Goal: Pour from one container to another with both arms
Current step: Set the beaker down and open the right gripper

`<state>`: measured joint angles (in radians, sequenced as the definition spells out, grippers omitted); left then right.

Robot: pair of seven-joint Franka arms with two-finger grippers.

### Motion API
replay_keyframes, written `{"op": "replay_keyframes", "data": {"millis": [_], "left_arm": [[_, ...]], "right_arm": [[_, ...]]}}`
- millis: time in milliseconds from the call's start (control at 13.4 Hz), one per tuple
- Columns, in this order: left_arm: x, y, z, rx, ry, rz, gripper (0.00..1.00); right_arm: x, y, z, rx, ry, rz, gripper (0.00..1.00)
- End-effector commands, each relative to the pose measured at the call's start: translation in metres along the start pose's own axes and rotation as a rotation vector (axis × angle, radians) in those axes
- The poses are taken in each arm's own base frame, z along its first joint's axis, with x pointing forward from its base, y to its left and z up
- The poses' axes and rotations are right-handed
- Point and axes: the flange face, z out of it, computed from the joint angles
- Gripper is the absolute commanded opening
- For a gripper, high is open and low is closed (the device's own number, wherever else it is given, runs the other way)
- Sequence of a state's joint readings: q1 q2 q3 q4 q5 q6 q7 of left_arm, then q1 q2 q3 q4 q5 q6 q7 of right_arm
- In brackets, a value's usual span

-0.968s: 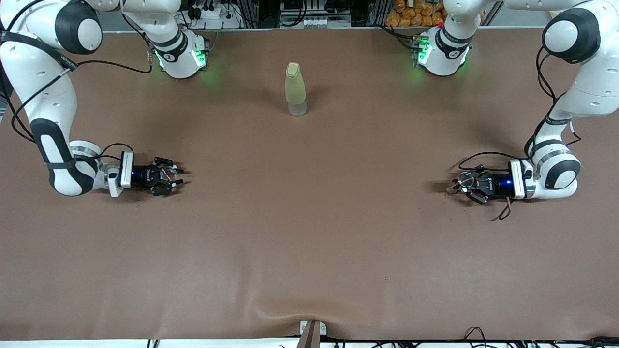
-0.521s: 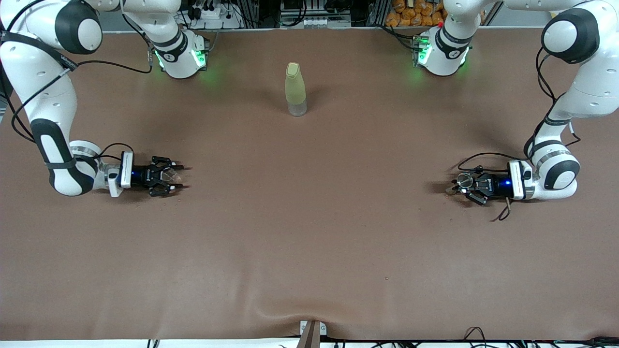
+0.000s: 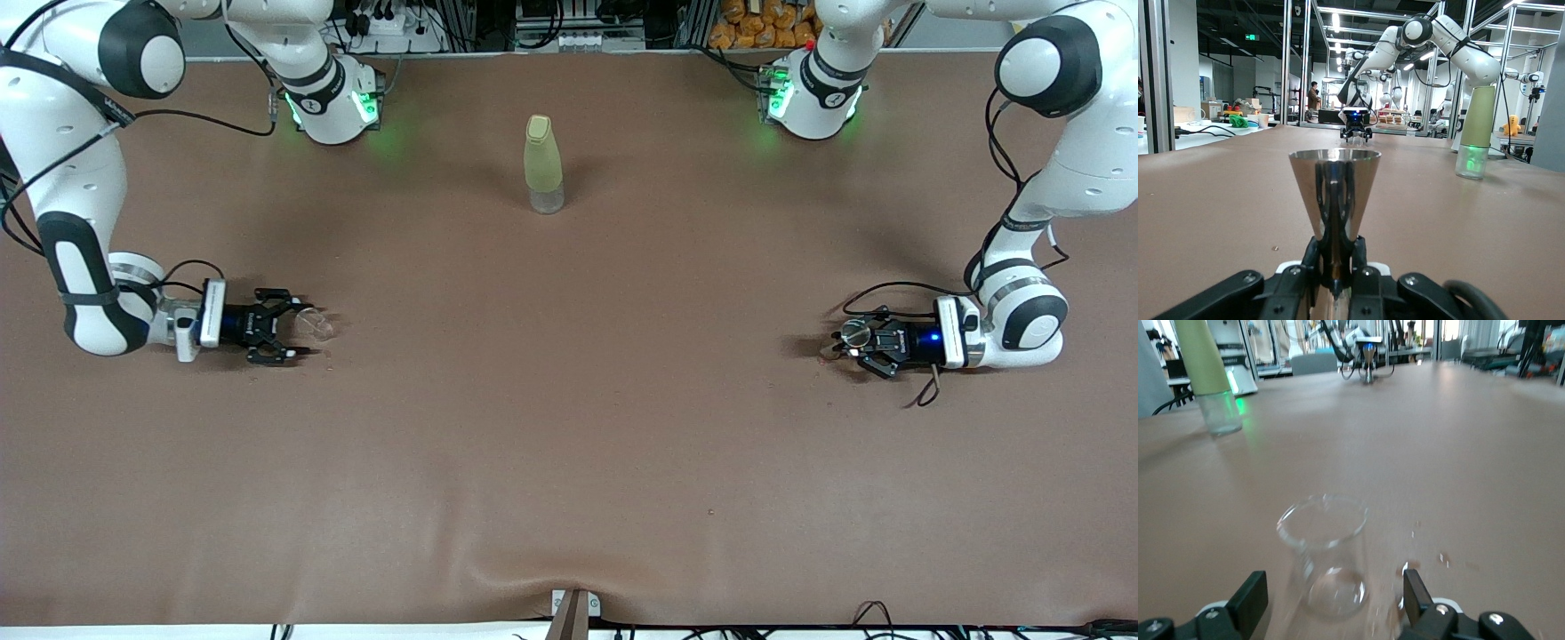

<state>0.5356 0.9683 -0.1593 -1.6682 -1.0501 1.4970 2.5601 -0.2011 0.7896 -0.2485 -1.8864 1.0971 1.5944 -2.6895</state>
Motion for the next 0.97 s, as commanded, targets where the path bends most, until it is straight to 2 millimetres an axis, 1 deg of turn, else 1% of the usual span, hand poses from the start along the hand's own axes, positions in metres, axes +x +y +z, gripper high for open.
{"op": "replay_keyframes", "data": {"millis": [0,149,298,372,521,744,819,893], "left_arm": [[-0.001,-0.004,0.002,0.013,0.01,0.003,0.0],[-0.001,-0.004,0.002,0.013,0.01,0.001,0.0],[-0.006,-0.003,0.004,0.014,0.016,0.003,0.0],[-0.009,-0.002,0.005,0.015,0.019,0.0,0.04],[-0.01,-0.002,0.005,0.015,0.02,-0.001,0.04],[-0.01,-0.002,0.005,0.013,0.019,-0.001,0.04],[-0.01,-0.001,0.005,0.012,0.018,-0.003,0.1],[-0.01,-0.002,0.005,0.011,0.017,-0.003,0.18]], "right_arm": [[0.041,0.001,-0.037,0.038,-0.13,0.078,0.94],[0.075,0.001,-0.07,0.036,-0.235,0.186,0.97],[0.108,0.001,-0.093,0.027,-0.326,0.32,1.0],[0.124,-0.002,-0.105,0.013,-0.362,0.383,1.0],[0.157,-0.002,-0.117,-0.006,-0.427,0.447,1.0],[0.198,-0.006,-0.137,-0.055,-0.489,0.51,1.0],[0.212,-0.009,-0.143,-0.076,-0.508,0.544,1.0],[0.225,-0.012,-0.149,-0.098,-0.53,0.587,1.0]]}}
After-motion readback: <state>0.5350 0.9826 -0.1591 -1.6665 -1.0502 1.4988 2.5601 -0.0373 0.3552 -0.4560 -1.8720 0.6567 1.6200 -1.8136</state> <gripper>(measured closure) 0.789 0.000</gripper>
